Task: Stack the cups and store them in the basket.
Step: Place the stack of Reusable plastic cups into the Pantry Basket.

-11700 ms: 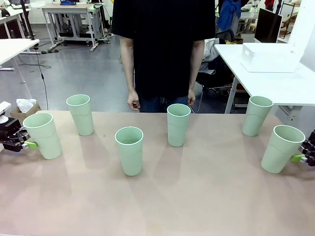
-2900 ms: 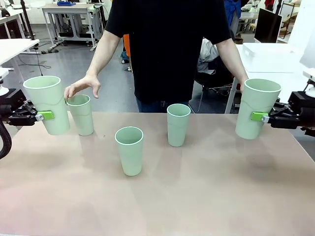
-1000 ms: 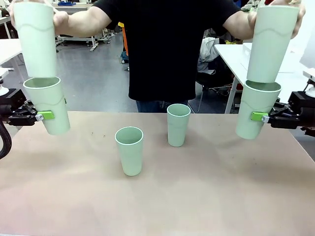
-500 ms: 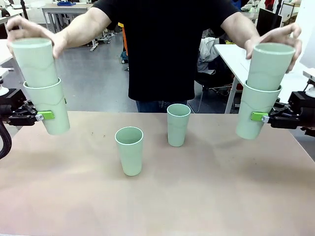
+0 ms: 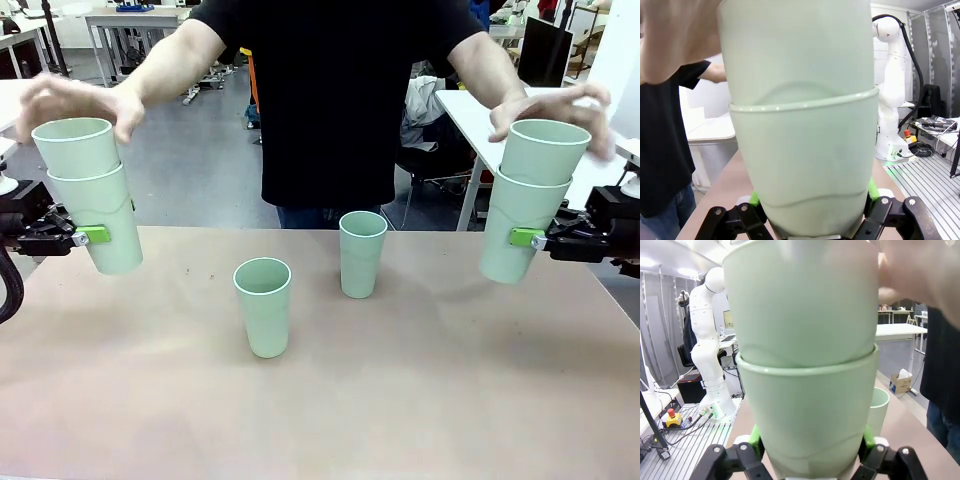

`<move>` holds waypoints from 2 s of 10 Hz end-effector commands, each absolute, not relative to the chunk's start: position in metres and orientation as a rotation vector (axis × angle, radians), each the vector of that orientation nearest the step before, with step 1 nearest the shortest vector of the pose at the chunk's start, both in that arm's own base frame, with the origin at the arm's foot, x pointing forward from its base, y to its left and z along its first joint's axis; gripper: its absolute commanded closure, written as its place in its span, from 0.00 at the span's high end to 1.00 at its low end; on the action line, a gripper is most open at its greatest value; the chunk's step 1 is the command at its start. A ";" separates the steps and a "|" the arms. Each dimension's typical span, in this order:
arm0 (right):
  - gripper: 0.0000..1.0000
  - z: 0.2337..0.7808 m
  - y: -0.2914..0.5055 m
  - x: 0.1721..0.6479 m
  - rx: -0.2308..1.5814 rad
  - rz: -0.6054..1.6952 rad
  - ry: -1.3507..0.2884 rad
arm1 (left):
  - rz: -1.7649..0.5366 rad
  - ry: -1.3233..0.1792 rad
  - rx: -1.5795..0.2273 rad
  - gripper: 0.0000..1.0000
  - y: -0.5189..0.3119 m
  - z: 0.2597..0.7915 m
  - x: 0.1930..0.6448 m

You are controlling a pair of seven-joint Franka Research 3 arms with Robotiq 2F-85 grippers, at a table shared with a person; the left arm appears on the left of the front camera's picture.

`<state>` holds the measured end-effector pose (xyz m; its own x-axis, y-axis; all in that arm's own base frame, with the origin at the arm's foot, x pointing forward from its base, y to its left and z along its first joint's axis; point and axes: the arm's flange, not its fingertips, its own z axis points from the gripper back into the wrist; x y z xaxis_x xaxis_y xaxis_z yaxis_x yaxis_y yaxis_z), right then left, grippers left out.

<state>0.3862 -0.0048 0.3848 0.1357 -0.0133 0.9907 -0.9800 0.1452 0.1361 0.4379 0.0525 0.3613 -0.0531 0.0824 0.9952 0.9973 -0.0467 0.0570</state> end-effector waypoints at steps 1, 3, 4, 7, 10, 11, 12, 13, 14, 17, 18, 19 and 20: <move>0.86 0.387 -0.003 0.387 1.155 1.006 -1.176 | -1.248 -1.291 -1.278 0.85 0.051 0.366 0.437; 0.86 0.387 -0.003 0.387 1.155 1.006 -1.176 | -1.248 -1.291 -1.278 0.85 0.051 0.366 0.437; 0.86 0.387 -0.003 0.387 1.155 1.006 -1.176 | -1.248 -1.291 -1.278 0.85 0.051 0.366 0.437; 0.86 0.387 -0.003 0.387 1.155 1.006 -1.176 | -1.248 -1.291 -1.278 0.85 0.051 0.366 0.437; 0.86 0.387 -0.003 0.387 1.155 1.006 -1.176 | -1.248 -1.291 -1.278 0.85 0.051 0.366 0.437; 0.86 0.387 -0.003 0.387 1.155 1.006 -1.176 | -1.248 -1.291 -1.278 0.85 0.051 0.366 0.437; 0.86 0.387 -0.003 0.387 1.155 1.006 -1.176 | -1.248 -1.291 -1.278 0.85 0.051 0.366 0.437; 0.86 0.387 -0.003 0.387 1.155 1.006 -1.176 | -1.248 -1.291 -1.278 0.85 0.051 0.366 0.437; 0.86 0.387 -0.003 0.387 1.155 1.006 -1.176 | -1.248 -1.291 -1.278 0.85 0.051 0.366 0.437; 0.86 0.387 -0.003 0.387 1.155 1.006 -1.176 | -1.248 -1.291 -1.278 0.85 0.051 0.366 0.437; 0.86 0.387 -0.003 0.387 1.155 1.006 -1.176 | -1.248 -1.291 -1.278 0.85 0.051 0.366 0.437; 0.86 0.387 -0.003 0.387 1.155 1.006 -1.176 | -1.248 -1.291 -1.278 0.85 0.051 0.366 0.437; 0.86 0.387 -0.003 0.387 1.155 1.006 -1.176 | -1.248 -1.291 -1.278 0.85 0.051 0.366 0.437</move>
